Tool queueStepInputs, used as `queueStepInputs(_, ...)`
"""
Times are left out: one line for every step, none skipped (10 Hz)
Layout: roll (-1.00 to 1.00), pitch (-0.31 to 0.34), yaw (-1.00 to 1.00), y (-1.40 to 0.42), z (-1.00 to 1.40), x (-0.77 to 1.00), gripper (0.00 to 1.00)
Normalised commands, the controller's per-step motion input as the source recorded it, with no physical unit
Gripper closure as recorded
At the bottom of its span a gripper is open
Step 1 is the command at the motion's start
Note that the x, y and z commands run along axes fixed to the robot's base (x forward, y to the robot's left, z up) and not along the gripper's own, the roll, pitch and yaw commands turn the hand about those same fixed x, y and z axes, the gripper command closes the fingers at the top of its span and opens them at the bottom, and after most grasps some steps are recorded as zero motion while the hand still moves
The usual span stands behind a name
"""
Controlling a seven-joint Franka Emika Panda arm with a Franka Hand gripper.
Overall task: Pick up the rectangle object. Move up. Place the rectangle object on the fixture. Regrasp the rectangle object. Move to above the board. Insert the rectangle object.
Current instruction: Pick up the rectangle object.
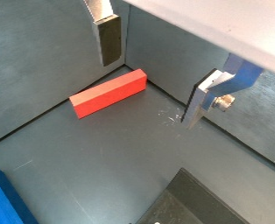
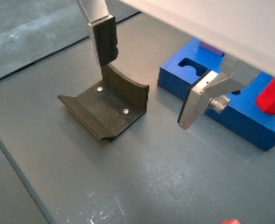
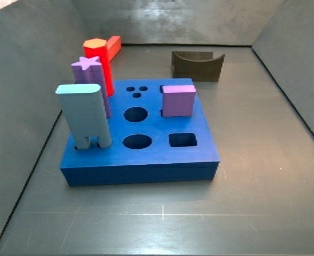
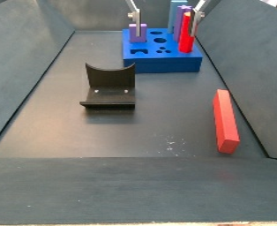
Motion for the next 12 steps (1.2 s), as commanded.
queueStepInputs(0.07,0.019,-0.01,0.00,-0.08,-0.11,0.00)
queueStepInputs(0.07,0.020,-0.11,0.06,-0.24,-0.24,0.00)
queueStepInputs(0.00,0.000,-0.15,0.21,-0.37,-0.35,0.00)
queueStepInputs(-0.06,0.000,-0.19,0.49,-0.45,-0.59,0.00)
queueStepInputs(-0.05,-0.083,-0.33,0.33,-0.43,-0.91,0.00)
queueStepInputs(-0.11,-0.146,-0.32,0.36,-0.49,-0.84,0.00)
queueStepInputs(-0.14,-0.186,-0.30,0.32,-0.59,-0.84,0.00)
queueStepInputs(-0.17,-0.226,-0.28,0.26,-0.61,-0.81,0.00)
queueStepInputs(-0.19,-0.269,-0.19,0.28,-0.58,-0.72,0.00)
queueStepInputs(-0.17,-0.183,-0.12,0.30,-0.71,-0.44,0.00)
queueStepInputs(-0.17,-0.150,-0.11,0.32,-0.76,-0.41,0.00)
queueStepInputs(-0.20,-0.163,-0.06,0.29,-0.68,-0.25,0.00)
